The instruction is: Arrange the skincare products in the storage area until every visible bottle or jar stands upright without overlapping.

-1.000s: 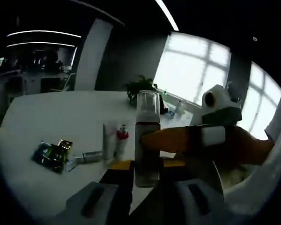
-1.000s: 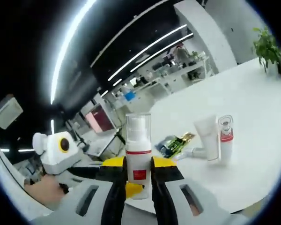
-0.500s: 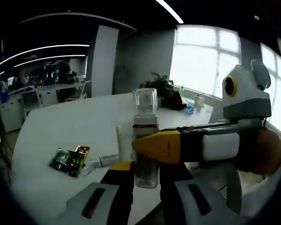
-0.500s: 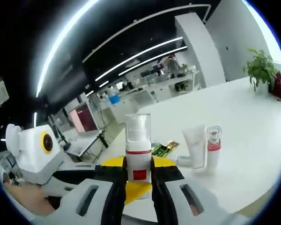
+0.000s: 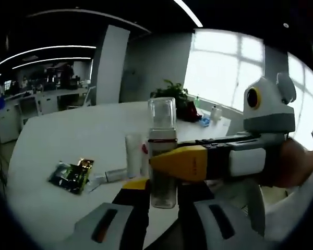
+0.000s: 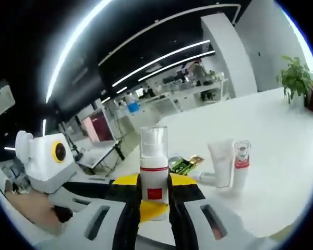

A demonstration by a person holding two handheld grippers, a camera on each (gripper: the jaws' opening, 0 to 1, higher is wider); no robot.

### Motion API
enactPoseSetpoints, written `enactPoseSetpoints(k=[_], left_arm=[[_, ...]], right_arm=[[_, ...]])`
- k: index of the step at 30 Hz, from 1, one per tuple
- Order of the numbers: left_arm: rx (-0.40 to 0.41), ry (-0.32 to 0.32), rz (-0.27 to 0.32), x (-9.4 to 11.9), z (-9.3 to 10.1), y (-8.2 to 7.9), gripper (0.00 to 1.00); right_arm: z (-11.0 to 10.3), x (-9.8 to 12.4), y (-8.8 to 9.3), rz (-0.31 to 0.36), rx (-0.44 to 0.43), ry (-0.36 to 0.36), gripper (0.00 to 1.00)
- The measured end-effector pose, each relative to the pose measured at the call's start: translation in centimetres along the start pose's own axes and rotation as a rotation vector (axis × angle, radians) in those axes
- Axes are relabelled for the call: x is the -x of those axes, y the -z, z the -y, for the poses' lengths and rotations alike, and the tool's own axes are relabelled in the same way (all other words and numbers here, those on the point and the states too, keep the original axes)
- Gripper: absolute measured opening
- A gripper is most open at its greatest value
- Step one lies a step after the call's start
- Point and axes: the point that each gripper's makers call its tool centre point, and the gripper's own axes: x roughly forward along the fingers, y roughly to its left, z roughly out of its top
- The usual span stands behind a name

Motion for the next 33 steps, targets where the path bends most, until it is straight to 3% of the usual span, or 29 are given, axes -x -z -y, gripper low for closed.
enactPoseSetpoints(k=[1,2,10,14,16,26,33], left_arm=[[0.003,0.014,0.000,0.2,0.0,0.0,0.20],[0.007,0.038,-0.001,0.3,0.2,0.0,0.20],[-0.017,0.181,0.019,1.8,1.4,-1.1,0.20],[-0.008,0.284,0.042,2.4,2.2,-2.0,0.20],[0.034,0.370,0.046,3.0,2.8,-2.3,0.20],[0.009,0.597,0.078,5.1,5.3,-4.6,0.20],[-0.042,0.671,0.076,5.4,6.4,-4.9,0.20]], right_arm=[[-0.5,0.0,0.1,-0.008,0.023,-0.049,0.20],[-0.3,0.0,0.0,-0.011,0.012,-0.047,0.20],[-2.2,0.9,-0.9,0.007,-0.017,-0.239,0.22],[-2.8,1.6,-1.8,0.026,-0.012,-0.310,0.23],[-3.7,2.2,-2.3,0.029,-0.007,-0.395,0.23],[-6.4,5.0,-4.7,0.039,0.115,-0.638,0.22],[-7.5,5.9,-5.2,0.008,0.243,-0.707,0.21]])
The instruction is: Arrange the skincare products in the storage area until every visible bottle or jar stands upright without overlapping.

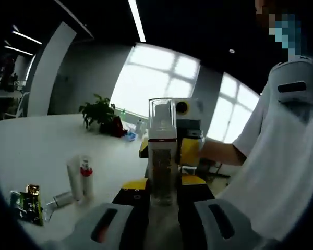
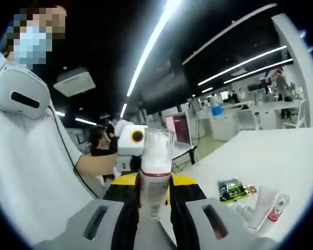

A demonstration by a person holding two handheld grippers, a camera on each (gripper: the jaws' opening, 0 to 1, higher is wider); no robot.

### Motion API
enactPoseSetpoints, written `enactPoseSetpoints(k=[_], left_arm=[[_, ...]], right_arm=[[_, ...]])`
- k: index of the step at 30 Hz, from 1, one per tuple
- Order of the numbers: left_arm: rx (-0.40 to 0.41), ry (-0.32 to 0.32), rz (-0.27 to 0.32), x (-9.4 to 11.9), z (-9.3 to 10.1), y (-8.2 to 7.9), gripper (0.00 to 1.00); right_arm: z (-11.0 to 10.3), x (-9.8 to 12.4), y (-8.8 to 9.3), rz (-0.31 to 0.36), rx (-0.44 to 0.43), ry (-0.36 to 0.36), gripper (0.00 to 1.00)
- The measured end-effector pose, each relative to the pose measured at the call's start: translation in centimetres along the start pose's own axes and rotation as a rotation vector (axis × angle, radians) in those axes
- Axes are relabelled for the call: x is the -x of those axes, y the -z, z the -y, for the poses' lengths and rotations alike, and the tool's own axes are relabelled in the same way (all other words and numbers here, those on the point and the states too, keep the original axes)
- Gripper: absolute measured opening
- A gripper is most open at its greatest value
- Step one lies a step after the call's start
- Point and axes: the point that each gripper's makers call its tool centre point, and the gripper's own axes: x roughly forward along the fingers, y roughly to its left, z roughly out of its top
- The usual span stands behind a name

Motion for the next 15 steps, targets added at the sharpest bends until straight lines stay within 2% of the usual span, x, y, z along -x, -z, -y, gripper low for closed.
enactPoseSetpoints(k=[2,8,15], left_arm=[[-0.004,0.002,0.005,0.0,-0.3,-0.1,0.20],[-0.045,-0.001,-0.029,-0.1,-0.4,0.4,0.20],[-0.124,-0.014,-0.059,-0.4,-0.9,1.3,0.21]], right_arm=[[0.1,-0.1,0.0,0.001,0.011,0.008,0.21],[-0.1,-0.2,0.6,-0.021,0.058,-0.005,0.20],[0.1,-0.1,1.5,-0.063,0.134,-0.014,0.20]])
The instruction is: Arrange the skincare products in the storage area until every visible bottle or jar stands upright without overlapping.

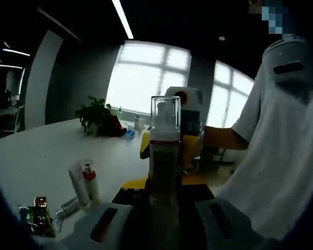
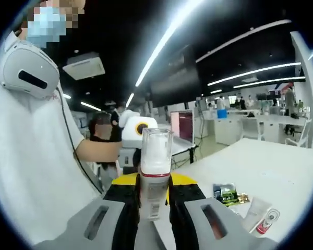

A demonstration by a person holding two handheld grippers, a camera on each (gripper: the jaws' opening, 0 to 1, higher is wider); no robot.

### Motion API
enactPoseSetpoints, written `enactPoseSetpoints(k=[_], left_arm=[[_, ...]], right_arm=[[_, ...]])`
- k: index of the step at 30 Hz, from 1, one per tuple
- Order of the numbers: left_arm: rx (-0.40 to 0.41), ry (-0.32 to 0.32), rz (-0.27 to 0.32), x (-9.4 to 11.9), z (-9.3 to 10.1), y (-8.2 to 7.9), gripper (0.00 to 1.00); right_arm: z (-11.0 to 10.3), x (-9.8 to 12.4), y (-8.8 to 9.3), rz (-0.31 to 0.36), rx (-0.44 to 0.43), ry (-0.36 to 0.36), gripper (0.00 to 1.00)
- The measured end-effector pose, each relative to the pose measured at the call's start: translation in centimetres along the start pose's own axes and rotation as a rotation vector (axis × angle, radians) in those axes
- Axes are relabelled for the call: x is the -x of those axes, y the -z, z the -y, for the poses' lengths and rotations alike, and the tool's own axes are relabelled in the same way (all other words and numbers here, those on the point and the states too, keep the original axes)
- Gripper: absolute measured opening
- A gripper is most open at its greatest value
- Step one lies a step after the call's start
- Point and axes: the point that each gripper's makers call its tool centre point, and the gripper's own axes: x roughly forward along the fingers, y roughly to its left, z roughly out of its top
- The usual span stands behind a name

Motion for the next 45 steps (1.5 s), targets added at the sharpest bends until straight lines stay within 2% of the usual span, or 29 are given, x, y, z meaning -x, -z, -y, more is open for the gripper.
enactPoseSetpoints(k=[4,10,17,21,26,29,36,42,45], left_arm=[[-0.026,-0.018,-0.016,-0.7,-0.4,0.6,0.21],[-0.078,-0.056,-0.090,-1.6,-1.6,2.3,0.21],[-0.061,-0.071,-0.110,-2.5,-3.0,3.9,0.20],[-0.046,-0.076,-0.164,-3.5,-3.9,5.6,0.20],[-0.034,-0.072,-0.218,-4.7,-5.1,7.7,0.19],[-0.028,-0.077,-0.260,-5.5,-6.4,9.5,0.18],[-0.021,-0.070,-0.352,-7.5,-7.4,12.7,0.18],[0.000,-0.073,-0.406,-9.1,-8.6,15.6,0.18],[-0.013,-0.081,-0.431,-9.4,-9.3,16.5,0.18]], right_arm=[[0.4,0.0,0.7,-0.039,0.083,0.021,0.20],[1.4,0.1,2.8,-0.124,0.109,0.037,0.20],[3.1,0.3,5.0,-0.199,0.111,0.057,0.20],[4.0,0.5,7.1,-0.264,0.101,0.062,0.20],[5.1,1.1,9.2,-0.310,0.074,0.069,0.20],[6.0,1.6,11.0,-0.347,0.050,0.078,0.20],[7.4,2.4,15.0,-0.429,0.048,0.080,0.20],[8.7,3.0,18.3,-0.445,0.002,0.088,0.20],[9.1,3.0,19.4,-0.441,-0.001,0.093,0.20]])
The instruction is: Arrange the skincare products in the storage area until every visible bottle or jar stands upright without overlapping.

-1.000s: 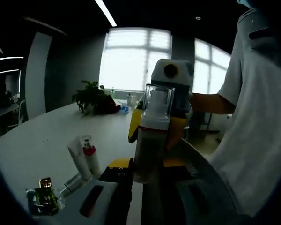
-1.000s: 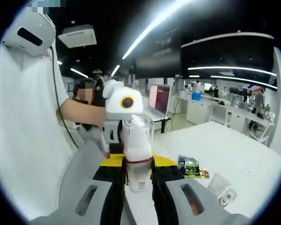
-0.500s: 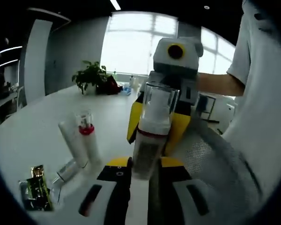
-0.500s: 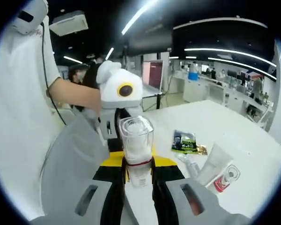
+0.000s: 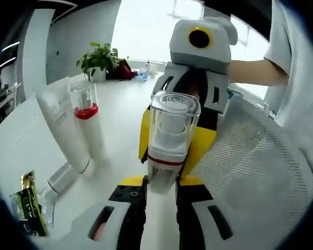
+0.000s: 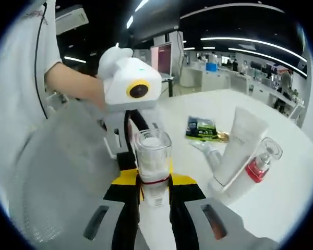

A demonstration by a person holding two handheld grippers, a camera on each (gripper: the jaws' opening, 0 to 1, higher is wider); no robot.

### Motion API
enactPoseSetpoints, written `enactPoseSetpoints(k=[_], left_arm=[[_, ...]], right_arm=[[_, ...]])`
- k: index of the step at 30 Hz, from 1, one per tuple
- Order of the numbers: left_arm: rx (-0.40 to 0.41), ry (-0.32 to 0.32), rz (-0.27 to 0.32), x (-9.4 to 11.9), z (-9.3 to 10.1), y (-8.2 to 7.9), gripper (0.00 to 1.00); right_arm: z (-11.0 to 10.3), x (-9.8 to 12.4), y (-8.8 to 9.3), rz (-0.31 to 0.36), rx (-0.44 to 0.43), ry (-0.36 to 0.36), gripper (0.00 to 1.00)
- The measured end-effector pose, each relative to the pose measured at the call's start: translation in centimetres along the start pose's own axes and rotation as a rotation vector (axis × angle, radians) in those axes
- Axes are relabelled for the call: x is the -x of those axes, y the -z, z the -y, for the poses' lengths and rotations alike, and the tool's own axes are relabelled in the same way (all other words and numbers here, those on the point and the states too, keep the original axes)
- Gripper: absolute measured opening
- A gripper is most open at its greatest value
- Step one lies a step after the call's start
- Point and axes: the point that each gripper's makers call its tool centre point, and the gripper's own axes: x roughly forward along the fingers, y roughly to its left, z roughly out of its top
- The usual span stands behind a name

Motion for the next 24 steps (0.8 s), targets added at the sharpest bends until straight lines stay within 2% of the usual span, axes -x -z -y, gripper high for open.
enactPoseSetpoints(k=[8,18,20,24], left_arm=[[-0.064,-0.031,-0.072,-2.1,-1.7,1.9,0.18],[-0.102,-0.071,-0.091,-3.6,-4.0,3.1,0.18],[-0.108,-0.077,-0.096,-4.1,-4.8,3.7,0.18],[-0.119,-0.084,-0.096,-4.4,-5.0,3.4,0.18]], right_arm=[[1.4,-1.5,2.5,-0.047,0.045,0.024,0.20],[3.3,-2.6,4.2,-0.075,0.078,0.045,0.20],[3.7,-2.7,4.6,-0.076,0.079,0.050,0.21],[4.2,-2.7,4.8,-0.078,0.085,0.055,0.21]])
